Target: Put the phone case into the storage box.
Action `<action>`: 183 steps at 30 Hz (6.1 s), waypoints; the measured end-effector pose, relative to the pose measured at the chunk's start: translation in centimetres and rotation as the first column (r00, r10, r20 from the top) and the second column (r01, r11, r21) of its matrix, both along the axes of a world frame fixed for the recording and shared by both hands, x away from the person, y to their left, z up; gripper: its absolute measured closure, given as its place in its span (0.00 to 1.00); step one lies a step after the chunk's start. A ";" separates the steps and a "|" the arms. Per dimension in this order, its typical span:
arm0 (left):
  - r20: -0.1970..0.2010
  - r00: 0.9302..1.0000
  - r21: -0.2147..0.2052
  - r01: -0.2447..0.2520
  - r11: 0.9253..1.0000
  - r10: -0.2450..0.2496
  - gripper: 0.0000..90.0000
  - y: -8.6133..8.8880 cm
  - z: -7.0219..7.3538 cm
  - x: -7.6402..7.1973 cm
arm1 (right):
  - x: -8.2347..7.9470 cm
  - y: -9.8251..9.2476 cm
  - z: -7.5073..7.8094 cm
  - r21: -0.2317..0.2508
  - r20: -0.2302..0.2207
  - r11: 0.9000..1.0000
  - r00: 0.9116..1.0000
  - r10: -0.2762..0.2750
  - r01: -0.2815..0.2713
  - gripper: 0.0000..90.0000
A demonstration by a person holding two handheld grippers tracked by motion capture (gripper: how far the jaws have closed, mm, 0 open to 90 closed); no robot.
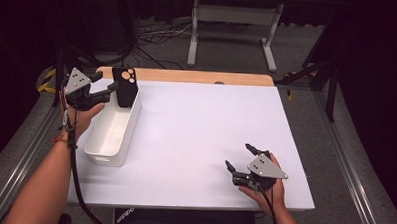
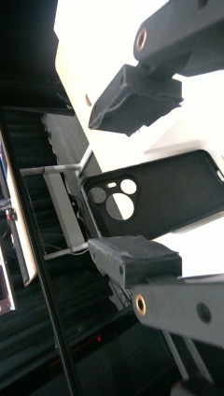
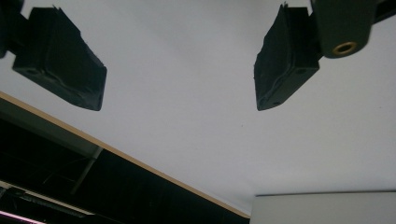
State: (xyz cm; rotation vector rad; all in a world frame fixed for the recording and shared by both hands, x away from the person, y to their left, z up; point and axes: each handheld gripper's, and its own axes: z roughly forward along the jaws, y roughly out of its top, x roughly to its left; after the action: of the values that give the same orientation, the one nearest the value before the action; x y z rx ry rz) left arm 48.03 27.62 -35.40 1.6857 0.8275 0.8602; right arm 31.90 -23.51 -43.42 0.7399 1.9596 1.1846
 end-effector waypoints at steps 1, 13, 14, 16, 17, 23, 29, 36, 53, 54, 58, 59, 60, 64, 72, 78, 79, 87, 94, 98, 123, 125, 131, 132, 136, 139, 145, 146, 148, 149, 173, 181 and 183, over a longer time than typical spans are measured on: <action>0.000 1.000 0.000 -0.003 1.000 0.003 0.37 0.0 0.0 0.0 | 0.0 0.0 0.0 0.000 -0.001 1.000 1.000 0.000 0.000 0.20; 0.011 1.000 0.000 0.006 1.000 -0.006 0.15 -0.9 0.4 -0.7 | -0.1 0.0 0.1 0.003 0.002 1.000 1.000 -0.002 0.002 0.20; 0.016 1.000 -0.002 0.010 1.000 -0.010 0.13 -0.9 0.4 -0.8 | -0.1 0.0 0.1 0.002 0.002 1.000 1.000 -0.002 0.002 0.20; 0.026 1.000 -0.012 0.011 1.000 -0.011 0.10 -1.1 0.5 -1.0 | -0.1 0.0 0.1 0.002 0.003 1.000 1.000 -0.004 0.004 0.20; 0.026 1.000 -0.012 0.011 1.000 -0.011 0.09 -1.1 0.5 -1.0 | -0.1 0.0 0.1 0.002 0.003 1.000 1.000 -0.004 0.004 0.20; 0.022 0.999 -0.021 0.044 0.999 -0.044 0.07 -1.4 0.8 -1.5 | -0.1 0.2 0.0 -0.007 -0.003 1.000 1.000 0.001 -0.001 0.20; 0.031 0.995 -0.035 0.093 0.995 -0.091 0.04 -1.6 1.1 -2.2 | -0.1 0.1 0.0 -0.005 -0.001 1.000 1.000 0.001 -0.001 0.20; 0.054 0.989 -0.022 0.141 0.990 -0.139 0.05 -2.8 1.4 -3.4 | -0.2 0.1 0.1 -0.007 0.003 1.000 1.000 0.000 0.000 0.20; 0.076 0.971 -0.020 0.228 0.973 -0.226 0.03 -4.6 1.0 -5.4 | -0.4 -0.1 0.3 -0.010 0.016 1.000 1.000 0.000 0.000 0.20; 0.076 0.970 -0.018 0.233 0.972 -0.231 0.03 -4.6 1.0 -5.4 | -0.4 -0.1 0.3 -0.010 0.016 1.000 1.000 0.000 0.000 0.20; 0.079 0.966 -0.016 0.250 0.968 -0.248 0.03 -5.1 1.0 -5.9 | -0.5 0.0 0.3 -0.014 0.017 1.000 1.000 0.003 -0.003 0.20; 0.083 0.965 -0.017 0.252 0.967 -0.250 0.03 -5.2 0.9 -6.0 | -0.5 0.0 0.3 -0.013 0.018 1.000 1.000 0.004 -0.004 0.20; 0.087 0.964 -0.008 0.252 0.968 -0.251 0.03 -5.4 0.9 -6.1 | -0.5 0.0 0.3 -0.014 0.018 1.000 1.000 0.005 -0.005 0.20; 0.101 0.960 0.001 0.264 0.965 -0.263 0.04 -6.0 0.8 -6.7 | -0.5 0.0 0.4 -0.014 0.018 1.000 1.000 0.006 -0.006 0.20; 0.084 0.947 0.005 0.310 0.951 -0.310 0.03 -6.9 0.5 -7.5 | -0.7 0.1 0.5 -0.018 0.026 1.000 1.000 0.009 -0.009 0.20; 0.083 0.935 -0.003 0.347 0.938 -0.345 0.03 -7.4 0.1 -8.1 | -0.7 0.0 0.5 -0.020 0.025 1.000 1.000 0.010 -0.009 0.20; 0.082 0.934 -0.003 0.350 0.937 -0.349 0.04 -7.5 0.1 -8.2 | -0.7 0.0 0.5 -0.020 0.025 1.000 1.000 0.010 -0.010 0.20; 0.074 0.928 -0.003 0.367 0.930 -0.366 0.04 -8.2 -0.6 -8.7 | -0.8 0.0 0.6 -0.018 0.033 1.000 0.999 0.010 -0.009 0.20; 0.083 0.912 0.007 0.403 0.915 -0.403 0.05 -8.8 -0.9 -9.9 | -0.8 -0.1 0.6 -0.016 0.034 1.000 0.999 0.011 -0.010 0.20; 0.094 0.907 0.025 0.410 0.912 -0.410 0.05 -9.2 -1.2 -10.6 | -0.9 -0.1 0.7 -0.016 0.036 1.000 0.999 0.012 -0.012 0.20; 0.049 0.874 0.077 0.479 0.874 -0.483 0.06 -10.7 -3.2 -13.9 | -1.4 -0.2 1.1 -0.015 0.053 1.000 0.998 0.021 -0.020 0.20; 0.040 0.872 0.071 0.484 0.872 -0.487 0.06 -10.7 -3.5 -14.2 | -1.5 -0.1 1.2 -0.013 0.053 1.000 0.998 0.025 -0.025 0.20; 0.030 0.874 0.064 0.483 0.873 -0.486 0.08 -10.3 -4.2 -15.0 | -1.7 0.2 1.3 -0.018 0.059 0.999 0.998 0.038 -0.037 0.20; 0.027 0.875 0.066 0.481 0.875 -0.483 0.08 -10.3 -4.4 -15.1 | -1.7 0.3 1.3 -0.016 0.059 0.999 0.998 0.039 -0.038 0.20; 0.001 0.877 0.086 0.479 0.874 -0.481 0.09 -10.1 -5.2 -15.4 | -1.9 0.7 1.4 -0.018 0.062 0.998 0.997 0.054 -0.053 0.20; -0.014 0.878 0.091 0.477 0.874 -0.478 0.09 -9.9 -5.8 -15.7 | -2.0 1.0 1.4 -0.021 0.060 0.998 0.996 0.064 -0.063 0.20; -0.049 0.875 0.068 0.485 0.872 -0.482 0.09 -9.5 -6.7 -15.8 | -2.1 1.2 1.3 -0.029 0.057 0.997 0.996 0.075 -0.073 0.20; -0.055 0.875 0.065 0.484 0.873 -0.481 0.09 -9.5 -6.9 -15.9 | -2.1 1.2 1.3 -0.028 0.057 0.997 0.996 0.075 -0.074 0.20; -0.061 0.876 0.067 0.482 0.874 -0.479 0.08 -9.4 -7.1 -16.0 | -2.1 1.3 1.3 -0.026 0.054 0.997 0.996 0.077 -0.075 0.19; -0.068 0.876 0.063 0.481 0.874 -0.477 0.08 -9.2 -7.3 -16.0 | -2.1 1.3 1.4 -0.024 0.054 0.997 0.996 0.077 -0.076 0.19; -0.089 0.902 0.050 0.428 0.902 -0.423 0.06 -8.1 -8.5 -16.2 | -2.6 1.0 1.3 -0.016 0.055 0.996 0.994 0.093 -0.093 0.15; -0.081 0.899 0.054 0.435 0.899 -0.430 0.06 -8.0 -8.5 -16.4 | -2.6 1.4 1.1 -0.037 0.046 0.995 0.994 0.098 -0.097 0.15; -0.079 0.900 0.056 0.433 0.900 -0.428 0.06 -7.9 -8.4 -16.5 | -2.6 1.4 1.1 -0.039 0.046 0.995 0.994 0.098 -0.097 0.15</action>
State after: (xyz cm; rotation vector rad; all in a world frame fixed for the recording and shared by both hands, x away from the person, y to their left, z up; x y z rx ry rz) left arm 31.57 19.71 -43.77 1.8738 0.4372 0.5342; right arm 29.31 -22.09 -42.29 0.5973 1.9914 1.2093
